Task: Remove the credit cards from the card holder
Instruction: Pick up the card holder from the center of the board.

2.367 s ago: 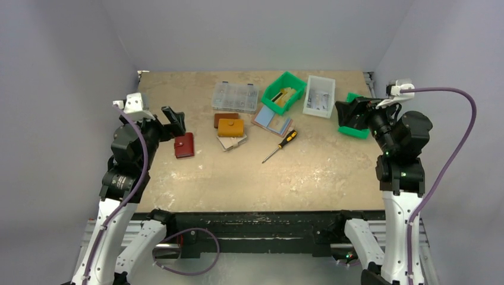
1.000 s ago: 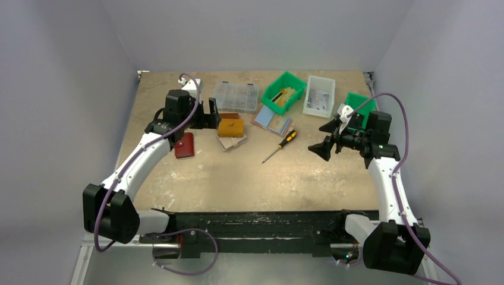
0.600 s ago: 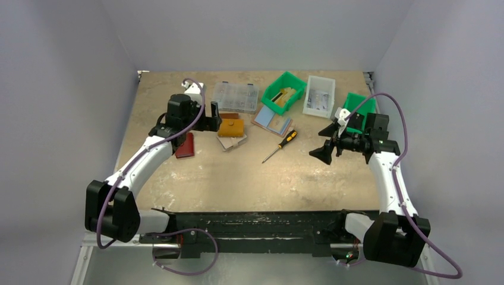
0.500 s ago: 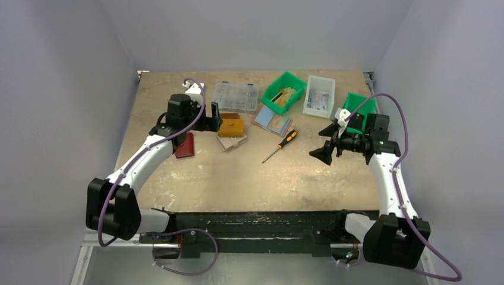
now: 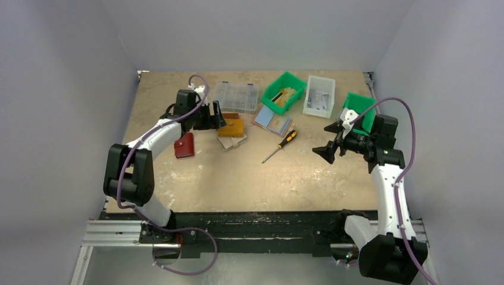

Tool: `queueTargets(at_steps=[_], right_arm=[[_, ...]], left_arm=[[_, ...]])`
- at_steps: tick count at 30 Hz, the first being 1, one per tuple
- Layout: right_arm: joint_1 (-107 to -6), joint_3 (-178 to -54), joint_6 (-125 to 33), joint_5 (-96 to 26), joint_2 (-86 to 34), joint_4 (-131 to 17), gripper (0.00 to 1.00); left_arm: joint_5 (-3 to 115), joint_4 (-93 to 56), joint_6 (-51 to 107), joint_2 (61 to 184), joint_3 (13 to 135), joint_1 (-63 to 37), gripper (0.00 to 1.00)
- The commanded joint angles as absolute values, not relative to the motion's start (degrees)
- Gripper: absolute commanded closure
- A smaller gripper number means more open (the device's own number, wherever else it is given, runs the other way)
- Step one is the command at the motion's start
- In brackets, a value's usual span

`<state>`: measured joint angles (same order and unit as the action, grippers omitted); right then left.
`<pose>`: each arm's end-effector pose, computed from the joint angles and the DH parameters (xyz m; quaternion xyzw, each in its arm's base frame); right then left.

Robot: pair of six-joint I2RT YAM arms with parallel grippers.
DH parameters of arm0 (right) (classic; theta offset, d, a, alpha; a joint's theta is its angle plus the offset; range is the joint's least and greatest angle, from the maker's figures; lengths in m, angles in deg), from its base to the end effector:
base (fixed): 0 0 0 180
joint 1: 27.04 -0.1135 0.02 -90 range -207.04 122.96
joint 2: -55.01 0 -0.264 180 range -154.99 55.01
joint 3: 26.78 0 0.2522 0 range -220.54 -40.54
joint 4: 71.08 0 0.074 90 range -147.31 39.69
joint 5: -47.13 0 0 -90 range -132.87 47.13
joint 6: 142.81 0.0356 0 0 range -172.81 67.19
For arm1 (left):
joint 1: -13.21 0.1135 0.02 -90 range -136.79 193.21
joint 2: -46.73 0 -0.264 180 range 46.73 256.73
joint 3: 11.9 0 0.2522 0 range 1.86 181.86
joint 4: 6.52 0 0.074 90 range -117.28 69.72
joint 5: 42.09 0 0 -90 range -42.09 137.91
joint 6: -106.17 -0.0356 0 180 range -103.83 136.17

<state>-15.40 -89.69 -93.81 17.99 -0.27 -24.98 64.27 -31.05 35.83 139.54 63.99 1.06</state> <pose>0.1935 -0.0081 0.3072 -0.4098 0.6954 0.2427 0.5382 0.3452 -0.0846 0.2322 -0.0007 0.9042 -0.2363 0.3558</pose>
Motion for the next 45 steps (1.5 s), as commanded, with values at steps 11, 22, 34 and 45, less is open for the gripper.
queueTargets(at_steps=[11, 22, 34, 45], right_arm=[[-15.1, -88.4, -91.5, 18.5, 3.0, -27.6, 0.01], [-15.1, -88.2, -91.4, 20.2, 3.9, -27.5, 0.01], [-15.1, -87.9, -91.1, 21.1, 4.2, -27.6, 0.01], [-15.1, -87.6, -91.2, 20.9, 4.3, -27.8, 0.01]], left_arm=[[70.5, -26.6, 43.5, 145.4, 63.5, 2.7, 0.42], [76.1, -24.0, 45.0, 150.7, 64.5, 3.9, 0.53], [75.5, -23.4, 44.9, 151.5, 66.0, 4.0, 0.54], [75.0, -22.5, 45.1, 151.4, 67.4, 4.0, 0.52]])
